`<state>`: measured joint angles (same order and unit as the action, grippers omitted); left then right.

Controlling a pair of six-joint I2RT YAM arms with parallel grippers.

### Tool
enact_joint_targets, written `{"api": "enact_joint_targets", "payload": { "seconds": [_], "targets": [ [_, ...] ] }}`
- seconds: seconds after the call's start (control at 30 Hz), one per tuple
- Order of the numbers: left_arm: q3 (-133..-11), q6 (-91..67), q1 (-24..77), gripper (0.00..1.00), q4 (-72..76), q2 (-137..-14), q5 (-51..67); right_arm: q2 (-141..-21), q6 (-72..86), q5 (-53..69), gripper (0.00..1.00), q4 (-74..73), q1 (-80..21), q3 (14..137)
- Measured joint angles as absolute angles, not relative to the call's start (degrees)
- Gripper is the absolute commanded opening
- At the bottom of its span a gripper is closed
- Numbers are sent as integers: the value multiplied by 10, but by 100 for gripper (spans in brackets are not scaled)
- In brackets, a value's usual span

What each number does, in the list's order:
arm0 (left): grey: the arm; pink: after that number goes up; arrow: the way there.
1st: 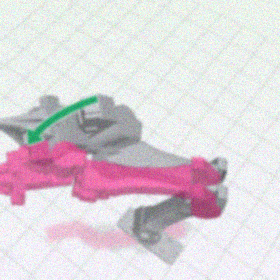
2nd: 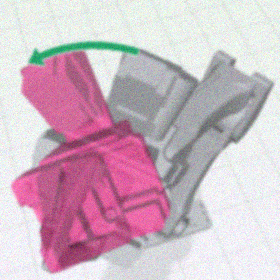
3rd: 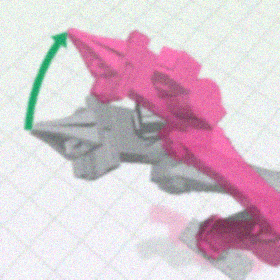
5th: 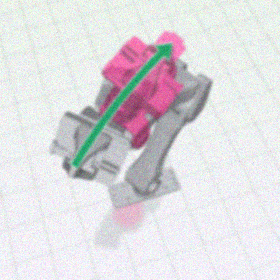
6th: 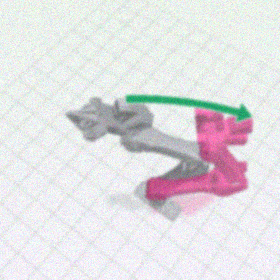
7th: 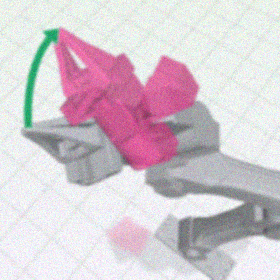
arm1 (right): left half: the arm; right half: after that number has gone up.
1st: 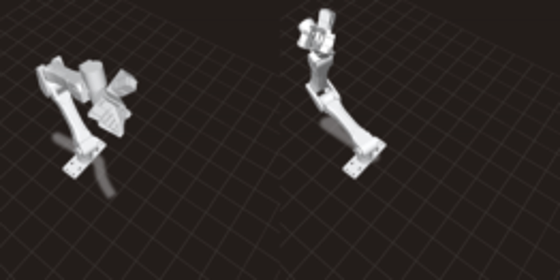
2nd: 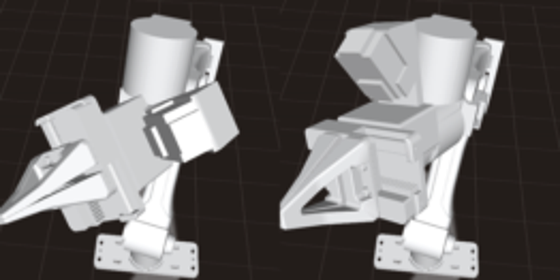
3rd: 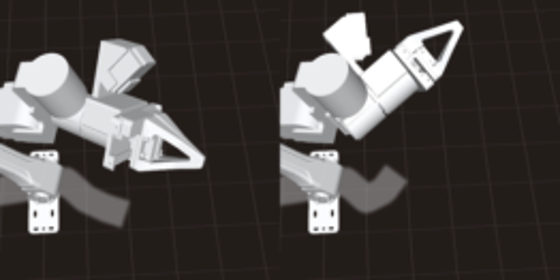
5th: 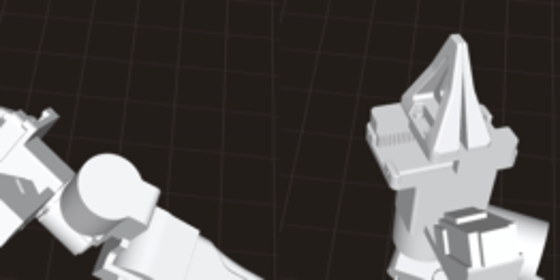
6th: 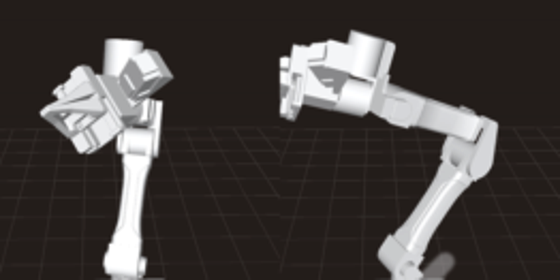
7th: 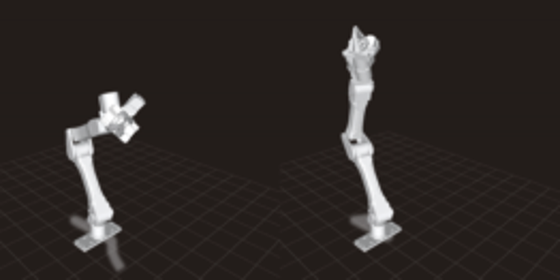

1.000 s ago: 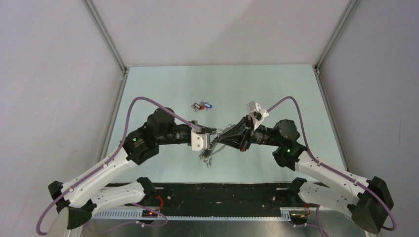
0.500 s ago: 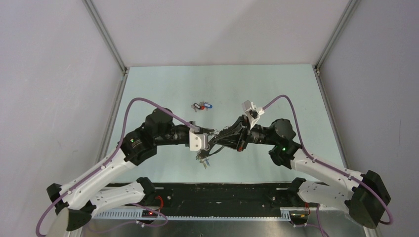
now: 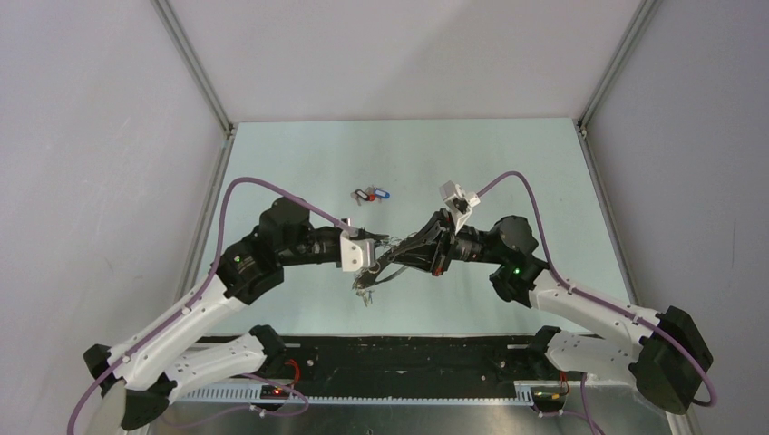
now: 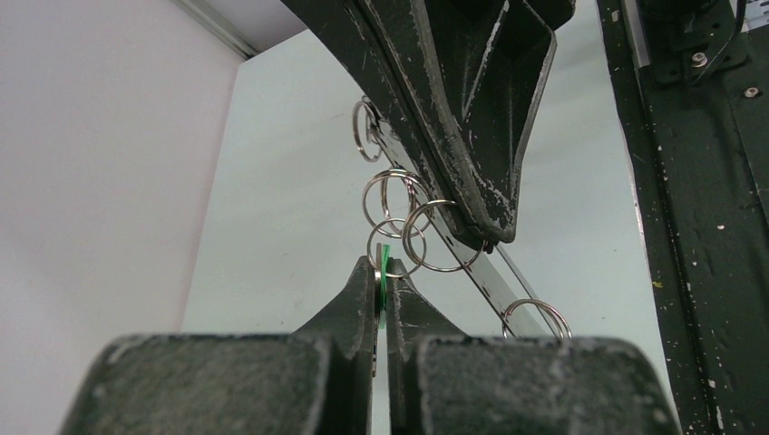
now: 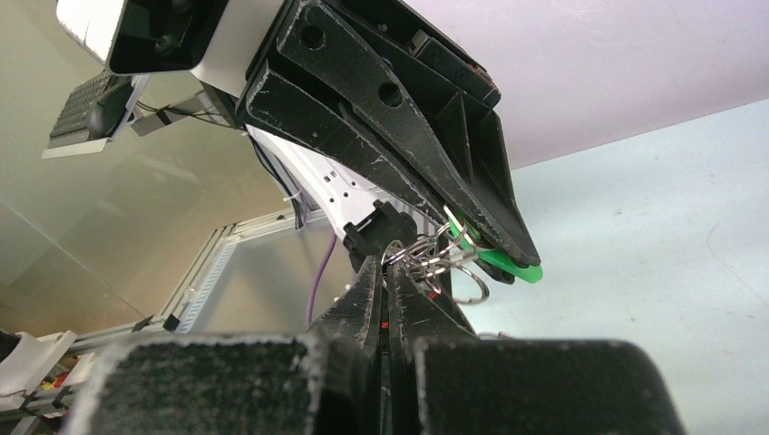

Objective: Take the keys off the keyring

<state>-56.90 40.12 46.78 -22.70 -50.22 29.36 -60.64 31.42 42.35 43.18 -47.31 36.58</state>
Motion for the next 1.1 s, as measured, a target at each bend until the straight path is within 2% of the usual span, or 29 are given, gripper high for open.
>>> {"api": "enact_joint_targets", "payload": {
  "seconds": [0.8,0.87,1.03,1.1],
  "targets": [
    [-552,373,452,0,-177,-495,343,-630,326,437,0,400,-459,383],
    [-552,373,451,0,-173,-495,343,-631,325,439,6,383,-455,392],
    [-552,373,449,0,-171,-496,342,-618,294,420,30,322,-444,399],
    [-551,373,449,0,-156,-497,342,-605,267,406,35,281,-444,399]
  ]
}}
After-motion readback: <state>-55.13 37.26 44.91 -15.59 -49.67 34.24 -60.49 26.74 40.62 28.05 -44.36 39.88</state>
